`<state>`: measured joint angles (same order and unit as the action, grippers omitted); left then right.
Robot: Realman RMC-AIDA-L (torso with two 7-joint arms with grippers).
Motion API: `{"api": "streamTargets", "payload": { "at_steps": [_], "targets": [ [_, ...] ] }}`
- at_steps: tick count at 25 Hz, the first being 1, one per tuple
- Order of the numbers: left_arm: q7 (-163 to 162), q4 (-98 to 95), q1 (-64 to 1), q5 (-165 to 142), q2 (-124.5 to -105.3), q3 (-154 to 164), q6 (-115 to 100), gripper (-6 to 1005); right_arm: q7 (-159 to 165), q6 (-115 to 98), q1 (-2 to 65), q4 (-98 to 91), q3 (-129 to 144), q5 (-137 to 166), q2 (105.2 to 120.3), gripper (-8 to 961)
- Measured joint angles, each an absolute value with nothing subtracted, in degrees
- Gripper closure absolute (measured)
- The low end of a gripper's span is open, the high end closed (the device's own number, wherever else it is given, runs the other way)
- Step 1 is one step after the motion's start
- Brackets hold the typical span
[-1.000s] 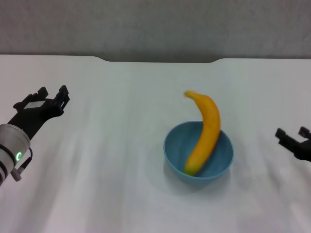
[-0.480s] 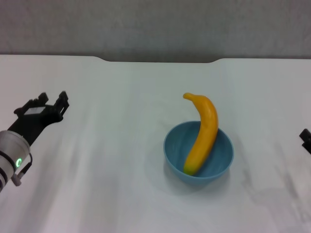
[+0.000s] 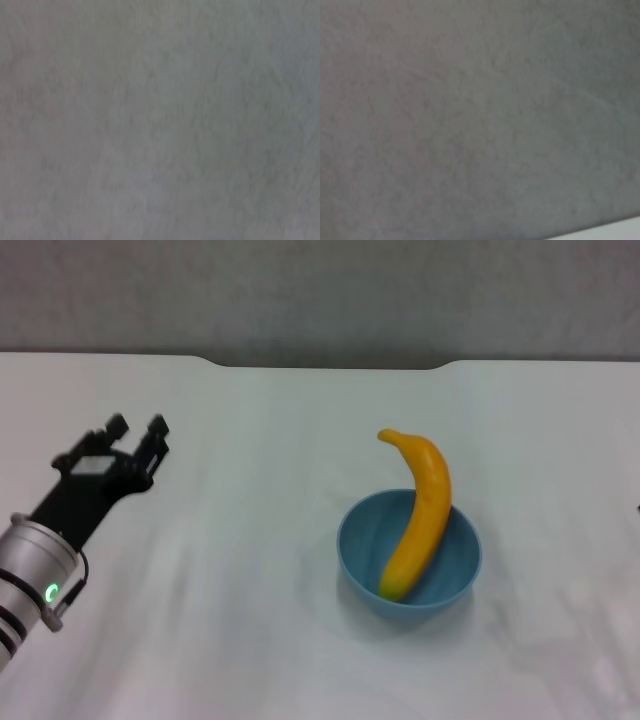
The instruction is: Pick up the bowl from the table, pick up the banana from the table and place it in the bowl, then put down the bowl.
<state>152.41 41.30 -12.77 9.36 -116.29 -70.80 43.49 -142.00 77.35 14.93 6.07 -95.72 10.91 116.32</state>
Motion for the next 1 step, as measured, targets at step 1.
{"api": "streamTargets", "payload": {
  "at_steps": [1],
  "targets": [
    [151.3,39.3,-13.9,9.4,-116.28,-70.8,43.3,456,-141.5,77.5,15.3,5.5,-95.2,10.9,116.32,138]
  ]
}}
